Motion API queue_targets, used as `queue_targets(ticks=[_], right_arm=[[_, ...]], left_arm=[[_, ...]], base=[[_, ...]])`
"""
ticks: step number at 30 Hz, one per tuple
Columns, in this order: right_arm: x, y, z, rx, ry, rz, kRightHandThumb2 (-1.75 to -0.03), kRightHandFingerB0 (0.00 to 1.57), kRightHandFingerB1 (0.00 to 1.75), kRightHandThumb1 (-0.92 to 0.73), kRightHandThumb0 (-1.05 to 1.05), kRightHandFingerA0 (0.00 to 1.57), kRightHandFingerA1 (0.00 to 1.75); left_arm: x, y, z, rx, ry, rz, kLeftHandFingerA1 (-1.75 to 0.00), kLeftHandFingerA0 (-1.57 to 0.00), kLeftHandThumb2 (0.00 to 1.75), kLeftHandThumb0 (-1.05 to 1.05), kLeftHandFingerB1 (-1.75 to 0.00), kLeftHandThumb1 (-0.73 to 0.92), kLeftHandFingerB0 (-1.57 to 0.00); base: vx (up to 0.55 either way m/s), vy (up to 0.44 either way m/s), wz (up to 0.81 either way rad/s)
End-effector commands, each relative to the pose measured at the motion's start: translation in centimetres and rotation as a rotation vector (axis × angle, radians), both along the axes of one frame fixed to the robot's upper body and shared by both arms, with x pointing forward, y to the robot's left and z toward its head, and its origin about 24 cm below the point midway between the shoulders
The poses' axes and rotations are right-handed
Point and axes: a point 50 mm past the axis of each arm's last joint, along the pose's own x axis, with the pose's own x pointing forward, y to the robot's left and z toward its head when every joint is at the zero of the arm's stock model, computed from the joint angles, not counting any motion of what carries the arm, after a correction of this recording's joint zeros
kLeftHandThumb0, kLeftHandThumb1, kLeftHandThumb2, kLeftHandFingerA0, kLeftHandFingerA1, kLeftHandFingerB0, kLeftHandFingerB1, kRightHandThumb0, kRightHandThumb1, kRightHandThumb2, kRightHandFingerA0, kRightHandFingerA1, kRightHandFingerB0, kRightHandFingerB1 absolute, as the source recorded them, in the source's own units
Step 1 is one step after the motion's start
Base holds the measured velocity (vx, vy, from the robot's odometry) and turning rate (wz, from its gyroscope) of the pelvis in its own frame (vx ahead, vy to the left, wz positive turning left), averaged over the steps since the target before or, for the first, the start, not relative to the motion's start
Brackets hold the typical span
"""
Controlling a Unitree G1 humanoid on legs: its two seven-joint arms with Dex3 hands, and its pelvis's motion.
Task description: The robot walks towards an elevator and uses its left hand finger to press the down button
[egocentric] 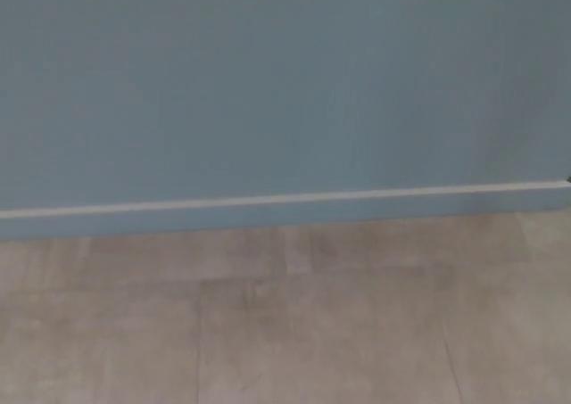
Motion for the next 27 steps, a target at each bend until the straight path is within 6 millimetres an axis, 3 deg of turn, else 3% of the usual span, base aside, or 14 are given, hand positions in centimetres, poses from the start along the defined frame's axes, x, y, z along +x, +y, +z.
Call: queue_targets(ticks=[1, 7, 14, 15, 16, 27], right_arm=[[0.53, -0.68, 0.24, -0.018, -0.008, 0.008, -0.57, 0.51, 0.37, -0.56, -0.36, 0.74, 0.59], [0.73, -0.73, 0.26, -0.019, -0.017, 0.008, -0.57, 0.51, 0.37, -0.57, -0.36, 0.73, 0.59], [0.59, -0.74, 0.28, -0.010, -0.026, -0.022, -0.57, 0.51, 0.37, -0.56, -0.35, 0.76, 0.57], [0.61, -0.75, 0.28, -0.012, -0.019, -0.008, -0.79, 0.44, 0.50, -0.47, -0.43, 0.69, 0.65], [0.55, -0.77, 0.30, -0.013, -0.015, -0.001, -0.57, 0.50, 0.37, -0.57, -0.36, 0.75, 0.57], [0.78, -0.81, 0.28, -0.022, -0.015, 0.009, -0.58, 0.51, 0.37, -0.57, -0.36, 0.75, 0.55]], left_arm=[[0.06, -0.30, -0.12, 0.008, 0.002, 0.000, -0.65, -0.62, 0.61, -0.40, -0.42, 0.70, -0.54], [0.02, -0.64, 0.26, -0.006, -0.044, -0.086, -0.65, -0.58, 0.62, -0.39, -0.43, 0.72, -0.51], [-0.04, -0.59, 0.12, -0.007, -0.024, -0.046, -0.64, -0.59, 0.61, -0.38, -0.43, 0.71, -0.52], [0.01, -0.50, 0.05, -0.008, -0.015, -0.035, -0.61, -0.59, 0.61, -0.37, -0.42, 0.71, -0.52], [-0.05, -0.43, -0.01, -0.007, -0.002, -0.032, -0.58, -0.59, 0.61, -0.39, -0.41, 0.71, -0.52], [0.13, -0.53, -0.11, 0.005, -0.005, -0.033, -0.64, -0.60, 0.62, -0.42, -0.42, 0.72, -0.53]], base=[[0.27, -0.242, 0.24], [0.36, -0.288, 0.23], [0.28, -0.015, -0.06], [0.36, 0.137, -0.24], [0.36, 0.158, -0.23], [0.32, 0.164, -0.04]])
